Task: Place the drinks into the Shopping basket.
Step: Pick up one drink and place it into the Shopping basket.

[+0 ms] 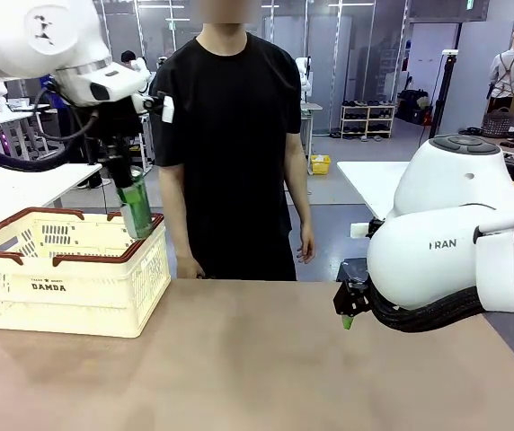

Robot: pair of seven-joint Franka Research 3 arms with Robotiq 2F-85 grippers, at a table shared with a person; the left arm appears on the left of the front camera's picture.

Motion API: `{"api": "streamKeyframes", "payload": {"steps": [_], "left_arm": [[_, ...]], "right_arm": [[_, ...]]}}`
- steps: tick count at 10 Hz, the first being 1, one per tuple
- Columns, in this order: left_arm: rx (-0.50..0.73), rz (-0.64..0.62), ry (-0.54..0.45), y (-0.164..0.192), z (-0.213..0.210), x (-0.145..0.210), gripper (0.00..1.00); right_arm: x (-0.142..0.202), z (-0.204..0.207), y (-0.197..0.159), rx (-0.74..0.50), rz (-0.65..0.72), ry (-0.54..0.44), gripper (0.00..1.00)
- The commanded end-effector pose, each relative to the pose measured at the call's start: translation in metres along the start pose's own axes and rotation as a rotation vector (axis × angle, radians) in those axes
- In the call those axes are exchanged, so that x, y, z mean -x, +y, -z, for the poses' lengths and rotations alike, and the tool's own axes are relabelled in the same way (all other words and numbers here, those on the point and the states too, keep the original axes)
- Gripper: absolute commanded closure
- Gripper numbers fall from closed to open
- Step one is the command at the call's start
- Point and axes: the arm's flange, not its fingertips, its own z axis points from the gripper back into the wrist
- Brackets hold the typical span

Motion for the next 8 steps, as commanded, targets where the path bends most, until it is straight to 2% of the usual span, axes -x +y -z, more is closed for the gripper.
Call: {"api": "streamKeyframes", "payload": {"steps": [1,2,3,4,5,8], "left_arm": [[-0.066,-0.058,0.011,0.017,-0.008,0.021,0.86],[-0.086,-0.067,0.036,0.027,-0.01,0.03,0.86],[-0.092,-0.059,0.017,0.036,-0.013,0.038,0.86],[-0.09,-0.005,0.024,0.037,-0.016,0.046,0.86],[-0.054,-0.072,0.027,0.031,-0.007,0.043,0.86],[-0.054,-0.072,0.027,0.031,-0.007,0.043,0.86]], "right_arm": [[0.0,0.0,0.0,-0.005,-0.007,0.001,0.0],[0.0,0.0,0.0,-0.005,-0.007,0.001,0.0],[0.0,0.0,0.0,-0.005,-0.007,0.001,0.0],[0.0,0.0,0.0,-0.005,-0.007,0.001,0.0],[0.0,0.0,0.0,-0.005,-0.007,0.001,0.0],[0.0,0.0,0.0,-0.005,-0.007,0.001,0.0]]}}
